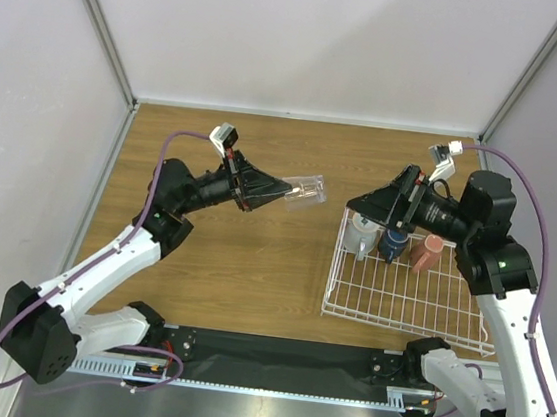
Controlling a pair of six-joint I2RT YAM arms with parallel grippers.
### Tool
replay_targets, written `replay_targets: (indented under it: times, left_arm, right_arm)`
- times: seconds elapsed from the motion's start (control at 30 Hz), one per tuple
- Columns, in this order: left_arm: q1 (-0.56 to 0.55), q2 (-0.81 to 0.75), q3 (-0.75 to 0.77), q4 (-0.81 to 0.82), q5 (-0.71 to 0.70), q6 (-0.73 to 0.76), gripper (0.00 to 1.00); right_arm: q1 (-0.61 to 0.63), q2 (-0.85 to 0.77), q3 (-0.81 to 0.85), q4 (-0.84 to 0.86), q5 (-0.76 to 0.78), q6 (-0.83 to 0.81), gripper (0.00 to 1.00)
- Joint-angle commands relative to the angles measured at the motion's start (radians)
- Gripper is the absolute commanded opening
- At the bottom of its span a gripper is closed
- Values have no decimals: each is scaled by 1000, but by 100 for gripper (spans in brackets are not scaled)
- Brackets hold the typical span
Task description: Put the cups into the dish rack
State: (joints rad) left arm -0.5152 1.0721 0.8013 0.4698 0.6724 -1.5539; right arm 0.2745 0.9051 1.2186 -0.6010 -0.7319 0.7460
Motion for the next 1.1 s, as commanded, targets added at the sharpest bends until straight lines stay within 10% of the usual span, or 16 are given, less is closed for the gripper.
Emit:
replay_targets:
  times: [0.0, 0.53, 0.9, 1.07]
  left_arm:
    - [-29, 6, -11, 335, 50, -179, 0]
    - [-123, 17, -8, 348, 32, -193, 0]
    - [-135, 31, -8, 336, 27, -190, 0]
    - [-137, 38, -10, 332, 23, -183, 0]
  right_arm:
    - [15, 2, -14, 133, -89, 33, 100]
    - [152, 57, -39, 329, -104, 116, 99]
    - [173, 87, -36, 377, -112, 147, 72]
    - [177, 97, -39, 389, -139, 158, 29]
